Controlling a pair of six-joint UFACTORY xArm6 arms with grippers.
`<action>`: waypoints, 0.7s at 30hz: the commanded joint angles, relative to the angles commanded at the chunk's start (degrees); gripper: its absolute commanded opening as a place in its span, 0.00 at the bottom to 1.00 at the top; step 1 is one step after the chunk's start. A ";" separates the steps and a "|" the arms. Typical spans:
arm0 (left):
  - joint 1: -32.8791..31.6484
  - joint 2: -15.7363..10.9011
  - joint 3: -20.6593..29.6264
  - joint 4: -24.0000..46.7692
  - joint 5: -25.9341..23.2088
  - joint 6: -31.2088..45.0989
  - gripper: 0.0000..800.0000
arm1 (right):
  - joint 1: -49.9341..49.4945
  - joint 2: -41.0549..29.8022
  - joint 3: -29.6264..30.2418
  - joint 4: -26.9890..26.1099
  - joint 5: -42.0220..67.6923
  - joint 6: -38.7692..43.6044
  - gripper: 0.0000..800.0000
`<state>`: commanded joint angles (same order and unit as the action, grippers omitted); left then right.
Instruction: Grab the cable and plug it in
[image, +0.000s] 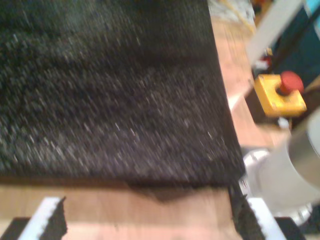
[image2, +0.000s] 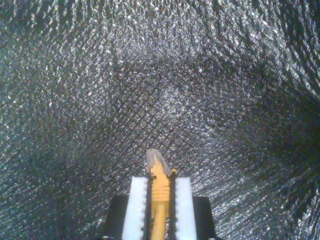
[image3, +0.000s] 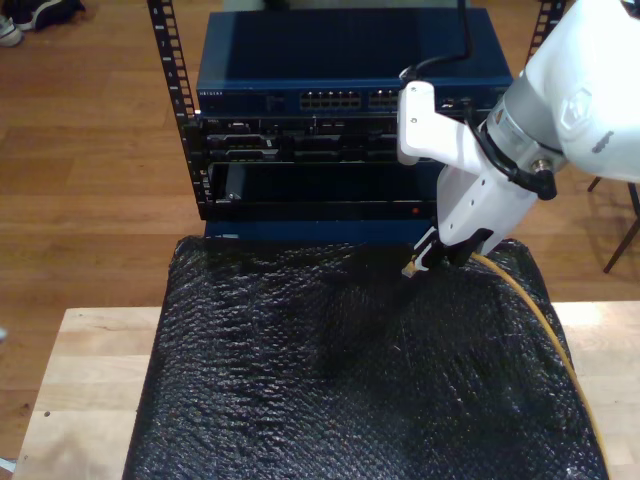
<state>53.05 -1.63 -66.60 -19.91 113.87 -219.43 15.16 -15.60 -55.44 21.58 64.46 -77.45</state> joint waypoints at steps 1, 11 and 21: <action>1.05 -0.26 0.09 0.62 0.00 1.32 1.00 | 0.00 0.00 0.09 0.00 0.00 0.00 0.00; 13.71 -1.49 3.52 7.12 0.35 16.18 1.00 | 0.00 0.00 0.26 0.00 0.44 0.00 0.00; 20.22 -7.65 14.59 12.57 -0.09 26.11 1.00 | 0.09 -0.18 0.18 -2.46 2.02 3.34 0.00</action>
<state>73.27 -9.27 -52.01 -7.34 113.78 -193.32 15.25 -15.78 -55.26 19.12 66.48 -74.11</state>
